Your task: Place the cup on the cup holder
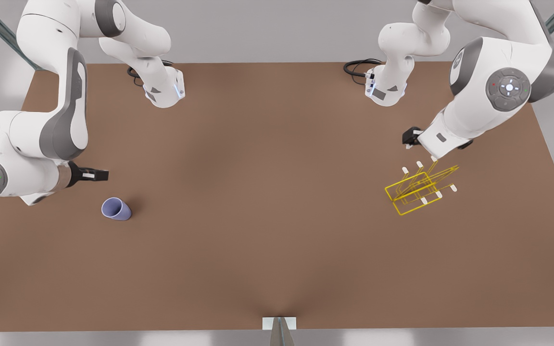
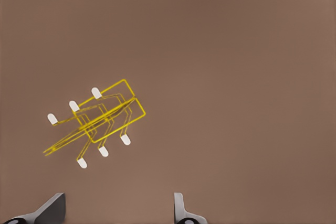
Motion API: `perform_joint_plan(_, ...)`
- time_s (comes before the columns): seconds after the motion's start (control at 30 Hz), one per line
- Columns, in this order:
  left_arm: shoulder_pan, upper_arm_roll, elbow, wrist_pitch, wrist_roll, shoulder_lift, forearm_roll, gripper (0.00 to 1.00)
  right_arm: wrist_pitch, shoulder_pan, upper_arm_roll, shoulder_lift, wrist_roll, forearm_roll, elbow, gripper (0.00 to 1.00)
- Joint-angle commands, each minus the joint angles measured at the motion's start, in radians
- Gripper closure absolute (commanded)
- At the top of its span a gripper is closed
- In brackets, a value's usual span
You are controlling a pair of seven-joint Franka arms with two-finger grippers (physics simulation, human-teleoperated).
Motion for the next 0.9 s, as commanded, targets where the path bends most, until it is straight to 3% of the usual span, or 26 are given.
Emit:
perform_joint_plan(0.0,-0.001,-0.001,0.000,0.050,0.007,-0.001,0.003,0.00,0.023,0.002,0.000,-0.001,-0.015,0.000,0.001,0.00)
perform_joint_plan(0.23,-0.001,-0.001,0.000,0.044,0.007,-0.001,0.003,0.00,0.065,-0.004,-0.002,0.108,0.010,0.003,-0.008,0.00)
perform_joint_plan(0.5,-0.001,-0.001,-0.001,0.034,0.007,-0.001,0.001,0.00,0.717,-0.135,-0.002,0.108,-0.365,0.000,-0.311,0.00)
perform_joint_plan(0.87,-0.004,-0.001,-0.001,0.018,0.007,-0.001,0.003,0.00,0.962,-0.167,0.000,0.125,-0.469,0.004,-0.447,0.00)
